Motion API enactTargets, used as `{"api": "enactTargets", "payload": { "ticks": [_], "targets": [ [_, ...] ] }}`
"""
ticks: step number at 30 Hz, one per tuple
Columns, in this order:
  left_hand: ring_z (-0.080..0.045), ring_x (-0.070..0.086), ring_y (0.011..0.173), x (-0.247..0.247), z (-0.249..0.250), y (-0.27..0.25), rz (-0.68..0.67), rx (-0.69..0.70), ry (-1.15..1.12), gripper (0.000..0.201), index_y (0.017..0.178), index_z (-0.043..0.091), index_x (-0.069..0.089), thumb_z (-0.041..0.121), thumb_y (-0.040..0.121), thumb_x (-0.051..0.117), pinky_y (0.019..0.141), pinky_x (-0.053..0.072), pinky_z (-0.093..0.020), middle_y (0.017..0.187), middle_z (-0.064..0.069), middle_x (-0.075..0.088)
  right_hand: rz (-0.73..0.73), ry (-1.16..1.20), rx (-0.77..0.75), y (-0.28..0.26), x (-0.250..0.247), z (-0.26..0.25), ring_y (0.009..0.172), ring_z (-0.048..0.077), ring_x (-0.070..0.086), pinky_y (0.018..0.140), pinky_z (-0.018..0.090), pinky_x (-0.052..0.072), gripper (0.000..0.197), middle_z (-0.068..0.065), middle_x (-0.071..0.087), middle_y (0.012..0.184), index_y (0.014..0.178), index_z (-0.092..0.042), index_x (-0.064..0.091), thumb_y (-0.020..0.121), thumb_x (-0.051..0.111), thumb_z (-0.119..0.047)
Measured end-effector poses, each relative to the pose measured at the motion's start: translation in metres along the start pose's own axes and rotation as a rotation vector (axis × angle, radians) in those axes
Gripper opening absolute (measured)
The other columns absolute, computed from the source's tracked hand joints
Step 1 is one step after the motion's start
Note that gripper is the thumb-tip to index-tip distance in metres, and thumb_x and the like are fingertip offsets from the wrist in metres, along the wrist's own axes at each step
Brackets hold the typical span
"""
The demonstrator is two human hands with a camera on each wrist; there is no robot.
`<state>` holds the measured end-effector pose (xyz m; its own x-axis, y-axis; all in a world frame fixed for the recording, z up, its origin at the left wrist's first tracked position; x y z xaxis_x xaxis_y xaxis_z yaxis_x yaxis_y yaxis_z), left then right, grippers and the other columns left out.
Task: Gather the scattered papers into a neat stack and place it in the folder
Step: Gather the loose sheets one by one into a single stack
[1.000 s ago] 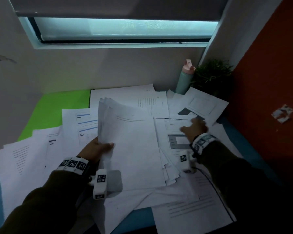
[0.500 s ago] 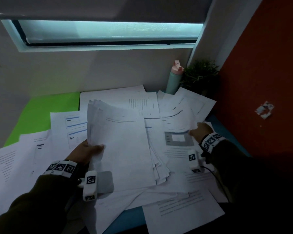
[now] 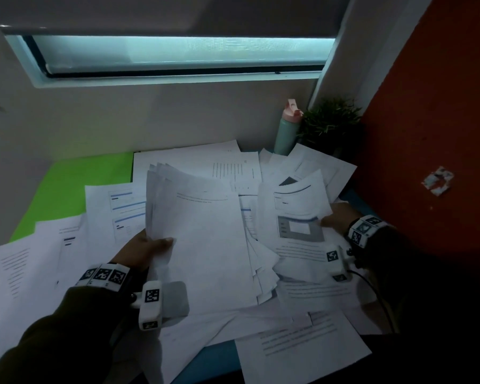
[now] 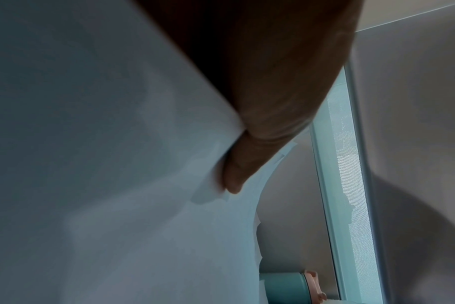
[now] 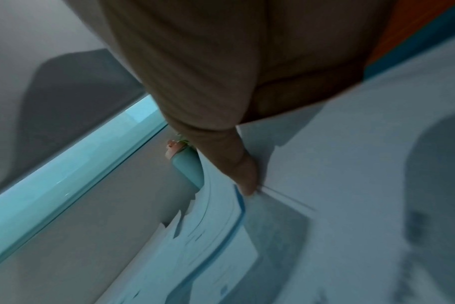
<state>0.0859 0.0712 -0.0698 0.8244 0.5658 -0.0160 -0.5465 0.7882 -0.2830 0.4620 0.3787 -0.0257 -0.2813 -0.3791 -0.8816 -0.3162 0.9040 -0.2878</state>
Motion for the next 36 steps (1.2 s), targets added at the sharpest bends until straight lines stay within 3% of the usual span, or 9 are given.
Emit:
{"api": "enactTargets", "payload": {
  "ticks": [7, 11, 15, 20, 22, 25, 29, 33, 36],
  "targets": [
    [-0.028, 0.061, 0.065, -0.002, 0.000, 0.003, -0.018, 0.008, 0.027, 0.030, 0.100, -0.001, 0.066, 0.012, 0.077, 0.078, 0.057, 0.050, -0.030, 0.072, -0.013, 0.069, 0.448, 0.363, -0.256, -0.031, -0.108, -0.069, 0.111, 0.039, 0.057, 0.093, 0.043, 0.045, 0.048, 0.025, 0.060, 0.120, 0.119, 0.003, 0.057, 0.079, 0.058, -0.025],
    [-0.026, 0.061, 0.067, -0.001, 0.004, -0.001, -0.003, 0.001, 0.024, 0.033, 0.098, 0.002, 0.067, 0.019, 0.071, 0.079, 0.059, 0.050, -0.030, 0.075, -0.013, 0.069, 0.600, 0.547, -0.327, -0.053, -0.166, -0.102, 0.111, 0.022, 0.056, 0.088, 0.025, 0.042, 0.040, 0.008, 0.059, 0.127, 0.128, -0.006, 0.056, 0.089, 0.062, -0.016],
    [-0.023, 0.062, 0.065, 0.000, 0.005, -0.004, 0.008, -0.022, -0.004, 0.053, 0.094, 0.009, 0.069, 0.043, 0.055, 0.080, 0.061, 0.049, -0.029, 0.076, -0.009, 0.071, 0.447, 0.567, -0.368, -0.046, -0.145, -0.135, 0.112, 0.024, 0.058, 0.100, 0.041, 0.047, 0.055, 0.008, 0.062, 0.126, 0.127, -0.013, 0.059, 0.078, 0.070, -0.038],
    [-0.033, 0.068, 0.085, -0.005, 0.006, -0.003, 0.016, -0.036, 0.019, 0.067, 0.105, 0.010, 0.071, 0.055, 0.055, 0.078, 0.077, 0.055, -0.040, 0.094, -0.011, 0.075, 0.232, 0.420, -0.409, -0.047, -0.039, -0.167, 0.115, 0.028, 0.056, 0.084, 0.023, 0.039, 0.057, 0.016, 0.057, 0.128, 0.133, -0.006, 0.047, 0.082, 0.071, -0.012],
    [-0.037, 0.070, 0.099, -0.009, 0.004, -0.004, 0.018, -0.046, 0.056, 0.071, 0.110, 0.015, 0.070, 0.061, 0.057, 0.079, 0.093, 0.054, -0.051, 0.105, -0.013, 0.075, 0.106, 0.494, -0.346, -0.046, 0.009, -0.169, 0.117, 0.028, 0.054, 0.093, 0.031, 0.044, 0.071, 0.014, 0.054, 0.131, 0.138, -0.009, 0.037, 0.078, 0.074, -0.009],
    [-0.031, 0.070, 0.104, -0.007, 0.010, -0.008, -0.004, -0.030, 0.109, 0.081, 0.114, 0.021, 0.068, 0.075, 0.054, 0.077, 0.100, 0.051, -0.052, 0.113, -0.006, 0.074, -0.009, 0.587, -0.253, -0.042, 0.058, -0.170, 0.121, 0.026, 0.053, 0.099, 0.033, 0.045, 0.085, 0.014, 0.049, 0.140, 0.146, -0.013, 0.026, 0.076, 0.072, -0.003],
    [-0.026, 0.062, 0.114, -0.007, 0.018, -0.009, 0.026, -0.015, 0.157, 0.060, 0.134, 0.020, 0.055, 0.057, 0.087, 0.062, 0.106, 0.045, -0.040, 0.124, -0.002, 0.064, -0.156, 0.573, -0.242, -0.045, 0.093, -0.185, 0.120, 0.025, 0.055, 0.099, 0.033, 0.046, 0.091, 0.012, 0.049, 0.141, 0.149, -0.017, 0.025, 0.073, 0.074, -0.005],
    [-0.032, 0.067, 0.108, -0.004, 0.010, -0.009, -0.026, -0.050, -0.001, 0.099, 0.131, 0.017, 0.059, 0.065, 0.048, 0.085, 0.100, 0.050, -0.050, 0.119, -0.010, 0.071, -0.169, 0.565, -0.300, -0.061, 0.104, -0.203, 0.109, 0.017, 0.054, 0.089, 0.025, 0.044, 0.073, 0.005, 0.055, 0.128, 0.141, -0.013, 0.037, 0.077, 0.071, -0.006],
    [-0.038, 0.070, 0.102, 0.004, 0.010, -0.010, -0.095, -0.041, 0.020, 0.081, 0.122, 0.012, 0.063, 0.040, 0.050, 0.085, 0.094, 0.053, -0.054, 0.111, -0.018, 0.073, -0.163, 0.512, -0.347, -0.068, 0.108, -0.209, 0.106, 0.017, 0.056, 0.082, 0.021, 0.042, 0.056, 0.006, 0.059, 0.124, 0.135, -0.013, 0.044, 0.084, 0.066, -0.011]
  ]
}}
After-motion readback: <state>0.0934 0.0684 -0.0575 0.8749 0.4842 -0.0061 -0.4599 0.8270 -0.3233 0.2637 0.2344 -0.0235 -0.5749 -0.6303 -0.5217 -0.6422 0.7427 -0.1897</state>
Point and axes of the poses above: each hand's wrist, its own y-axis towards the middle knuckle, its own x-axis out of the palm, z = x × y, the point moved 9 cm from there along y, towards the middle knuckle
